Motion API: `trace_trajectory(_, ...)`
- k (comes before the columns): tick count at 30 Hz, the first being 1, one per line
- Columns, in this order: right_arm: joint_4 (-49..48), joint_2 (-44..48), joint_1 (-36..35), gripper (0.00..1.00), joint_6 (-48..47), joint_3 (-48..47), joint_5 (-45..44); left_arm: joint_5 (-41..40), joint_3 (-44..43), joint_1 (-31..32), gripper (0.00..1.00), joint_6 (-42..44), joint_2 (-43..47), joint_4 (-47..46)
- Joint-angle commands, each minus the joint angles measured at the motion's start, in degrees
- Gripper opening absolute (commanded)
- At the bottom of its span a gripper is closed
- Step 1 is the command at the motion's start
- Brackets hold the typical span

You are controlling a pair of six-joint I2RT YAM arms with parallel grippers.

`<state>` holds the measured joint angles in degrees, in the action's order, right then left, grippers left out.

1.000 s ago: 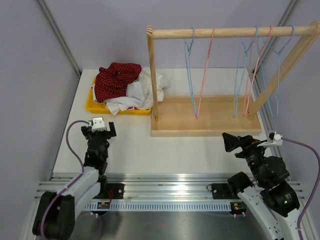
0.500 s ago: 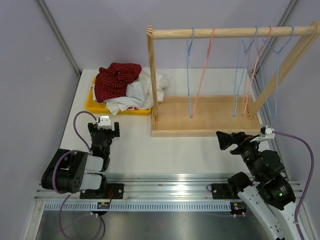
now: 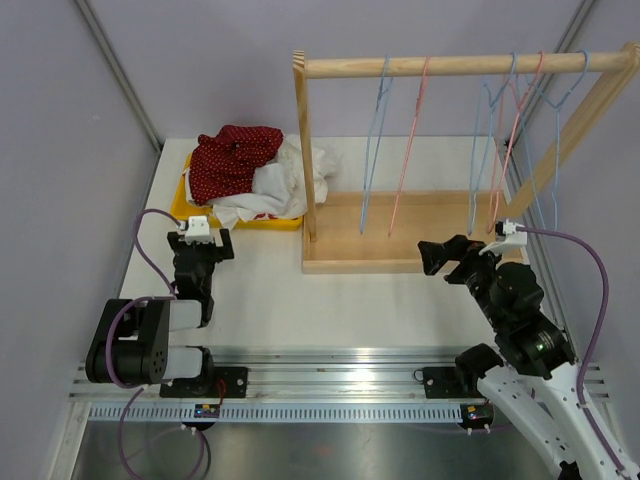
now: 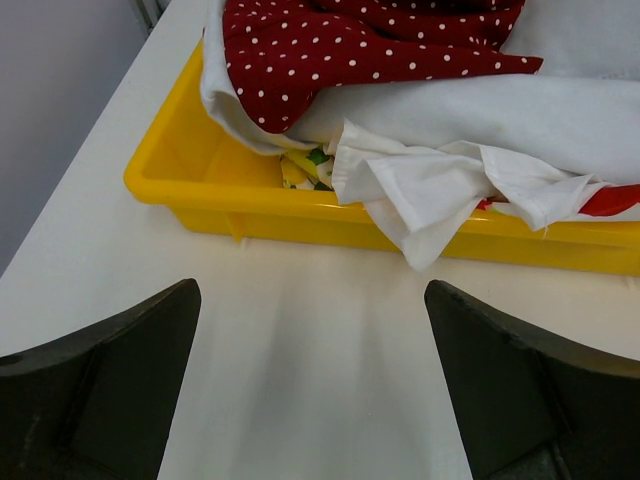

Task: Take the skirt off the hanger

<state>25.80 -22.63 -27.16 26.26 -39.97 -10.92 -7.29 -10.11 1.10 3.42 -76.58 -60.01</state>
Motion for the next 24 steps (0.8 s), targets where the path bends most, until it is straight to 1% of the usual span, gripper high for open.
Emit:
trace_trajectory(1,-5.0,-2.5,-0.1,1.00,-2.2,-2.7,-2.5,-0.6,-1.5,-0.2,0.99,-2.1,0.6,-1.5)
trace_trajectory(6,-7.5,-10.6,-0.1,0.99,-3.8,-2.8,-13.9,-0.6,-1.5,-0.3,0.99,-2.1,0.6,-1.7)
trace_trajectory(7,-8.3,-12.1,-0.1,0.99,-3.6,-2.8,-19.4,-0.6,-1.5,-0.3,0.99,-2.1,0.7,-1.7)
trace_trajectory(9,-8.4,-17.1,-0.1,1.00,-2.4,-3.2,-25.0,-0.6,-1.5,-0.3,0.99,-2.1,0.6,-1.7)
trace_trajectory(10,-8.6,-18.8,-0.1,1.00,-2.2,-3.4,-29.8,-0.6,-1.4,-0.3,0.99,-2.0,0.6,-1.6)
trace_trajectory(11,-8.6,-22.7,-0.2,0.99,-1.9,-3.7,-32.0,-0.6,-1.5,-0.3,0.99,-2.1,0.7,-1.7)
trace_trajectory(12,-8.6,-24.5,-0.1,0.99,-2.1,-4.1,-34.4,-0.6,-1.4,-0.3,0.99,-2.0,0.7,-1.7)
trace_trajectory(13,-8.3,-26.5,-0.1,0.99,-1.7,-4.3,-39.3,-0.6,-1.5,-0.3,0.99,-2.0,0.7,-1.7)
trace_trajectory(14,-7.6,-30.1,0.0,1.00,-1.1,-4.8,-41.2,-0.6,-1.5,-0.3,0.99,-2.1,0.6,-1.6)
trace_trajectory(15,-7.3,-31.8,0.0,0.99,-1.1,-5.1,-42.9,-0.6,-1.5,-0.3,0.99,-2.1,0.7,-1.7)
trace_trajectory(16,-8.0,-33.2,0.0,1.00,-1.5,-5.0,-43.9,-0.6,-1.5,-0.3,0.99,-2.1,0.6,-1.6)
trace_trajectory(18,-12.8,-35.9,-0.1,0.99,-6.5,-3.3,-44.5,-0.6,-1.5,-0.3,0.99,-2.1,0.6,-1.7)
trace_trajectory(19,-19.3,-36.5,0.0,0.99,-10.6,-0.9,-43.7,-0.6,-1.5,-0.3,0.99,-2.1,0.7,-1.7)
trace_trajectory(20,-22.9,-37.5,0.3,1.00,-12.8,0.5,-42.3,-0.6,-1.5,-0.3,0.99,-2.1,0.6,-1.6)
trace_trajectory(21,-25.4,-38.1,2.1,0.99,-14.2,1.6,-40.9,-0.6,-1.5,-0.3,0.99,-2.1,0.7,-1.7)
trace_trajectory(22,-31.6,-39.0,3.3,0.99,-16.2,3.4,-38.5,-0.6,-1.4,-0.3,0.99,-2.0,0.7,-1.7)
trace_trajectory(24,-33.0,-42.3,7.9,1.00,-17.0,3.7,-36.1,-0.6,-1.5,-0.3,0.99,-2.1,0.7,-1.7)
